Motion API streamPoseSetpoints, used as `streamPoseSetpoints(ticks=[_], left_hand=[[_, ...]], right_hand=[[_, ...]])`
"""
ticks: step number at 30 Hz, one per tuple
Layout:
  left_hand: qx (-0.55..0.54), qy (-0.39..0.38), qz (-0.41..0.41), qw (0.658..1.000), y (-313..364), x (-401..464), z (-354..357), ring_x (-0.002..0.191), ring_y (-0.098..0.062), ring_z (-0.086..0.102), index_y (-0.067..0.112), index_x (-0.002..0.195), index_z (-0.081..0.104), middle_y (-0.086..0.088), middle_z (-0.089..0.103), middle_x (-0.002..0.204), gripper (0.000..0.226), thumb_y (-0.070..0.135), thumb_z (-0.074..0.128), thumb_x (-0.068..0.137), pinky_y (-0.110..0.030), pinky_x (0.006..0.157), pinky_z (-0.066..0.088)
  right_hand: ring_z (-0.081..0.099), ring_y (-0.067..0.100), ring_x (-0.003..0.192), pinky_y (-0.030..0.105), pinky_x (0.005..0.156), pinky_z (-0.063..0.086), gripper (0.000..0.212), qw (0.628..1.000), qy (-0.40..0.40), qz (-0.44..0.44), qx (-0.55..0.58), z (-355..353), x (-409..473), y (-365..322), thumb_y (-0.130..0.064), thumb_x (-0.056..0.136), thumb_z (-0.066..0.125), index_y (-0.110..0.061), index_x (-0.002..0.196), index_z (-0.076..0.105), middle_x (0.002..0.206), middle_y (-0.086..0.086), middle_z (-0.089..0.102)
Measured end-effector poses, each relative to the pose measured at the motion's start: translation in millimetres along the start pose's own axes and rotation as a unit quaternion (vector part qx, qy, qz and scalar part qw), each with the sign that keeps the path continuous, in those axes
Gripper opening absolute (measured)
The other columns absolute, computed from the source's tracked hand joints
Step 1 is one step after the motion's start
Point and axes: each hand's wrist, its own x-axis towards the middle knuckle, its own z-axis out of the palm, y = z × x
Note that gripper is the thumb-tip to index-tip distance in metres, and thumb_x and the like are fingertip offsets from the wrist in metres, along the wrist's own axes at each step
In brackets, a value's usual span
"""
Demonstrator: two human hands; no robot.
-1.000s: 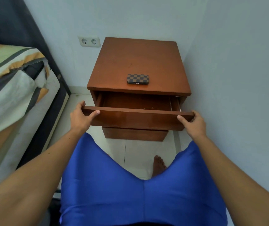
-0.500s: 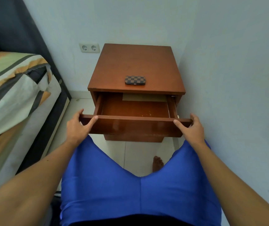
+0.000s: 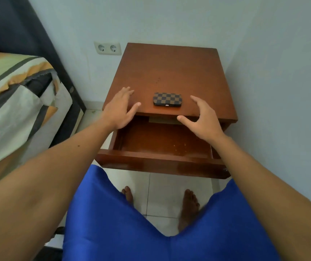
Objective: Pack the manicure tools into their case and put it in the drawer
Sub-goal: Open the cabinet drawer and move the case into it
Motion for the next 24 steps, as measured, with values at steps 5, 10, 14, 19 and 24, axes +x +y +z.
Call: streamPoseSetpoints(ticks=[5, 10, 14, 19, 24], left_hand=[[0.061, -0.051, 0.053, 0.995, 0, 58, 16, 0.164, -0.023, 0.011, 0.012, 0.167, 0.027, -0.007, 0.02, 0.176, 0.072, 0.056, 0.035, 0.111, -0.038, 0.129, 0.01], [0.101, -0.104, 0.042, 0.989, -15, 87, 37, 0.165, -0.021, -0.002, 0.011, 0.17, 0.011, -0.008, 0.004, 0.178, 0.079, 0.061, 0.025, 0.109, -0.039, 0.132, 0.002], [0.123, -0.11, 0.045, 0.985, -18, 91, 43, 0.165, -0.021, -0.004, 0.012, 0.17, 0.004, -0.009, -0.001, 0.178, 0.082, 0.063, 0.018, 0.108, -0.04, 0.133, 0.0], [0.139, -0.111, 0.041, 0.983, -15, 88, 43, 0.165, -0.022, -0.005, 0.011, 0.169, 0.001, -0.01, -0.003, 0.178, 0.08, 0.061, 0.014, 0.108, -0.041, 0.133, -0.002], [0.14, -0.11, 0.043, 0.983, -16, 87, 43, 0.165, -0.021, -0.005, 0.013, 0.17, 0.001, -0.008, -0.002, 0.178, 0.08, 0.063, 0.012, 0.108, -0.041, 0.133, -0.002]], right_hand=[[0.03, 0.021, 0.156, 0.041, 0.124, 0.029, 0.092, 0.993, -0.08, -0.043, -0.075, 8, 65, -2, -0.056, 0.088, 0.075, -0.024, 0.163, 0.03, 0.169, 0.0, 0.033], [0.033, 0.021, 0.152, 0.043, 0.124, 0.034, 0.087, 0.979, -0.143, -0.083, -0.122, 11, 102, 3, -0.052, 0.092, 0.072, -0.02, 0.162, 0.032, 0.165, 0.002, 0.036], [0.039, 0.022, 0.142, 0.042, 0.12, 0.037, 0.077, 0.966, -0.179, -0.106, -0.152, 15, 115, 4, -0.049, 0.096, 0.068, -0.016, 0.159, 0.039, 0.154, 0.005, 0.045], [0.039, 0.022, 0.139, 0.039, 0.117, 0.039, 0.079, 0.959, -0.206, -0.105, -0.165, 12, 121, 0, -0.05, 0.093, 0.071, -0.016, 0.158, 0.041, 0.148, 0.004, 0.044], [0.049, 0.019, 0.126, 0.034, 0.106, 0.045, 0.076, 0.959, -0.205, -0.12, -0.152, 7, 105, -2, -0.054, 0.085, 0.077, -0.017, 0.147, 0.054, 0.133, 0.002, 0.052]])
